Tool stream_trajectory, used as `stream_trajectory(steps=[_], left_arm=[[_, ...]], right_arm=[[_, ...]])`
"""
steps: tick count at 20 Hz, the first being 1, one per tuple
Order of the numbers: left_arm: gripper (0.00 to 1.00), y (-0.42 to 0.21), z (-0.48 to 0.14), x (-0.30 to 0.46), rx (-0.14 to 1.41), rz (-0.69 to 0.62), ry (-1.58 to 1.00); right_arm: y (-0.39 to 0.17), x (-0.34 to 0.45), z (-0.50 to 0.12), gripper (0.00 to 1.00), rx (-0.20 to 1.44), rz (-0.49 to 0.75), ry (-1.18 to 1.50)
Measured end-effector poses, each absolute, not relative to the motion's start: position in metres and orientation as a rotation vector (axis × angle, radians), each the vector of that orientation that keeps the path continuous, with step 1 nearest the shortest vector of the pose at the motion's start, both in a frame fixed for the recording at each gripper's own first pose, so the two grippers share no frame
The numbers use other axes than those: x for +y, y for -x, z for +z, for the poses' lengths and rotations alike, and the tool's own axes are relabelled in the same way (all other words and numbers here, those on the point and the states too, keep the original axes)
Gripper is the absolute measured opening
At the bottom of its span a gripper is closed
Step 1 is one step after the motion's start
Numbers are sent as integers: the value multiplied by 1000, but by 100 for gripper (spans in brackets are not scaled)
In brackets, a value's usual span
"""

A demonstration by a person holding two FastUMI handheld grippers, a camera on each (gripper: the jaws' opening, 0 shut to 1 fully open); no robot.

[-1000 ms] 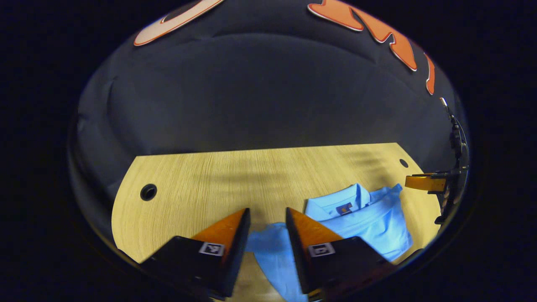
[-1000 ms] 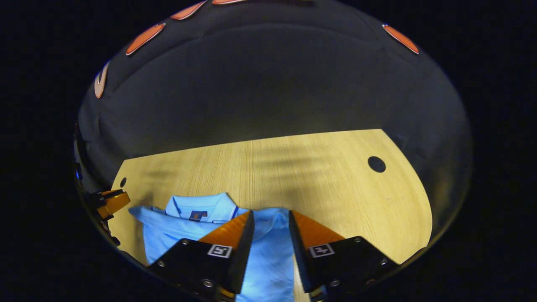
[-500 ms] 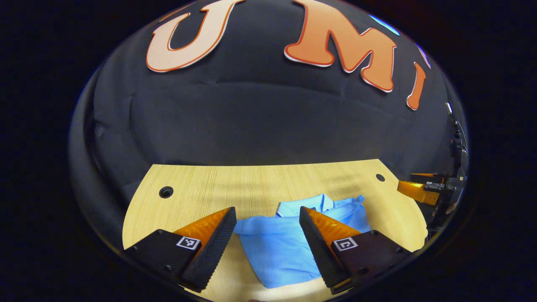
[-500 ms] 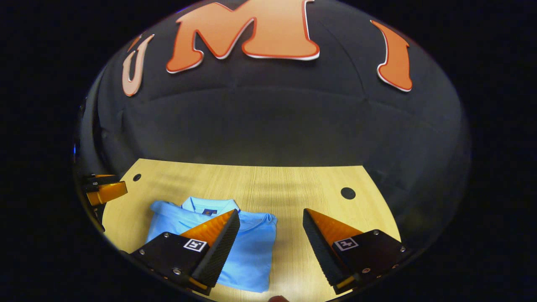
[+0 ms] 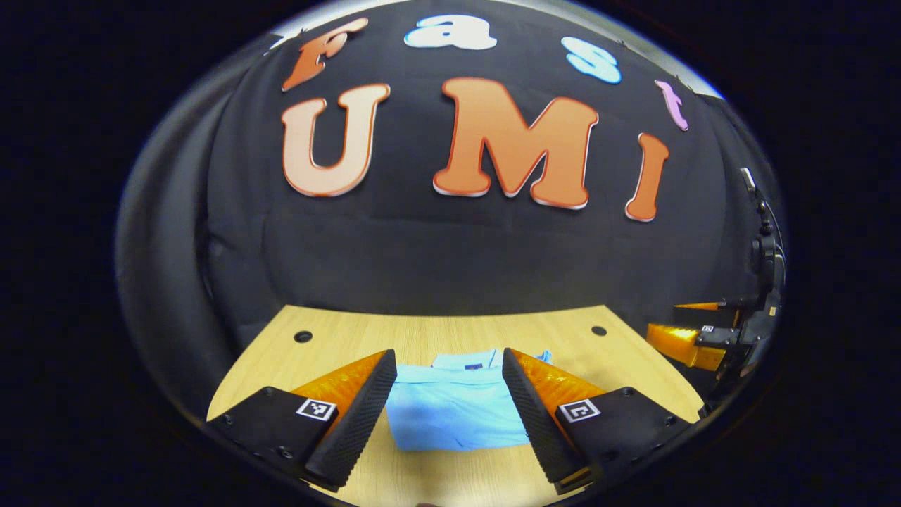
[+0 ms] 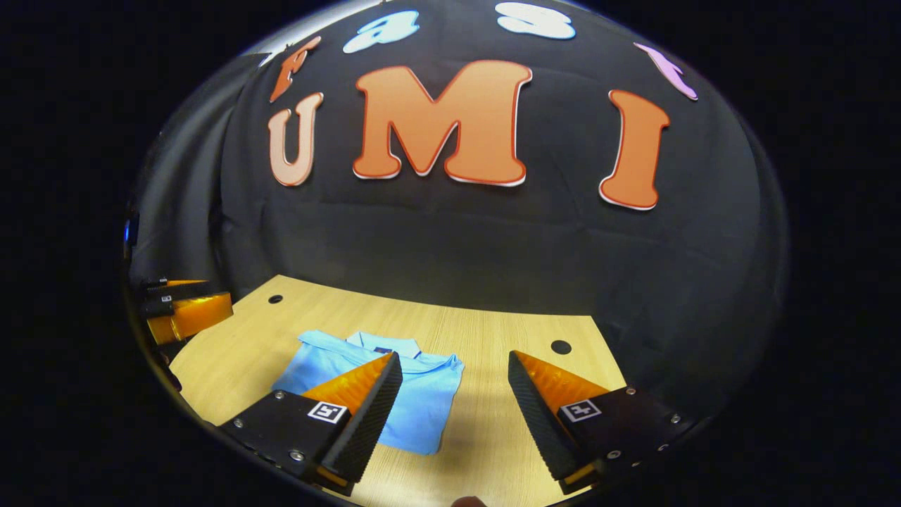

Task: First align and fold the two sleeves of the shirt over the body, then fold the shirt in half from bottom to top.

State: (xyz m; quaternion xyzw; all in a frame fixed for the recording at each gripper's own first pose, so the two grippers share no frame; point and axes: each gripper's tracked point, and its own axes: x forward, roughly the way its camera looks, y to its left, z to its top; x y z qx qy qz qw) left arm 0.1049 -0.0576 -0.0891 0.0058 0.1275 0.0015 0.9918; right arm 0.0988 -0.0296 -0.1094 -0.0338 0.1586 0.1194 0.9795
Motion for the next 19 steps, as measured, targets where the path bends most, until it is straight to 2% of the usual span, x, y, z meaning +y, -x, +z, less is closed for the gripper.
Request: stream_trajectory(steps=[7,8,9,11,12,19], left_arm=[[99,-3,-17,-101,0,25,-82],[95,6,-10,-106,-25,34,-95],[99,16,-3,-113,-44,33,-103],[99,32,14,-121,-84,25,-107],[95,37,22,-123,-100,19,-105],[95,57,57,-114,-140,-1,-87]], right_arm=[[-13,-34,-73,94,189,344,74],[-5,-34,-72,94,186,354,70],[2,-33,-72,94,185,362,67],[12,-33,-68,94,183,367,63],[15,-34,-63,94,177,363,57],[23,-40,-41,94,177,307,40]])
